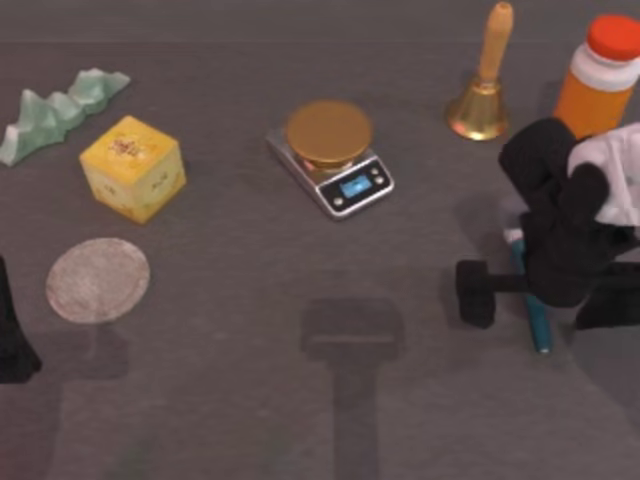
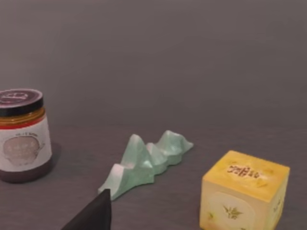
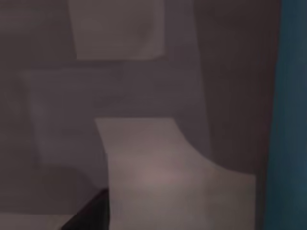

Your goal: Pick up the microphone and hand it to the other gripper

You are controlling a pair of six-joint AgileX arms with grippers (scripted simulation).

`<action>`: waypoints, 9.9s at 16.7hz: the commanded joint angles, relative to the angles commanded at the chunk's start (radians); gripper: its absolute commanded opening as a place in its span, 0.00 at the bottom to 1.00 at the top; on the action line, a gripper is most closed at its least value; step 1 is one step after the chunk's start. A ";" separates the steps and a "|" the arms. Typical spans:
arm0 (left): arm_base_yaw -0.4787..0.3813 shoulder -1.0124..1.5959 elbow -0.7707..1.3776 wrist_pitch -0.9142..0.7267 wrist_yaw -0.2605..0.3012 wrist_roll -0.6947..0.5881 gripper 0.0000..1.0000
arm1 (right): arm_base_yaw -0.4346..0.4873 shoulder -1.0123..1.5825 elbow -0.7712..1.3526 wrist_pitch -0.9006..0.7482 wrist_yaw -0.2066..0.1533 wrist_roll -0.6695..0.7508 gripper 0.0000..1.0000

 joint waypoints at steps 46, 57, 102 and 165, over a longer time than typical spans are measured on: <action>0.000 0.000 0.000 0.000 0.000 0.000 1.00 | -0.002 -0.277 -0.290 1.161 -0.325 -0.297 0.00; 0.000 0.000 0.000 0.000 0.000 0.000 1.00 | -0.005 -0.407 -0.378 1.457 -0.432 -0.395 0.00; -0.328 1.227 0.744 0.440 0.724 0.108 1.00 | 0.242 -0.327 -0.371 1.661 -0.191 -0.378 0.00; -0.531 1.560 1.010 0.522 0.522 0.103 0.00 | 0.239 -0.321 -0.374 1.660 -0.187 -0.380 1.00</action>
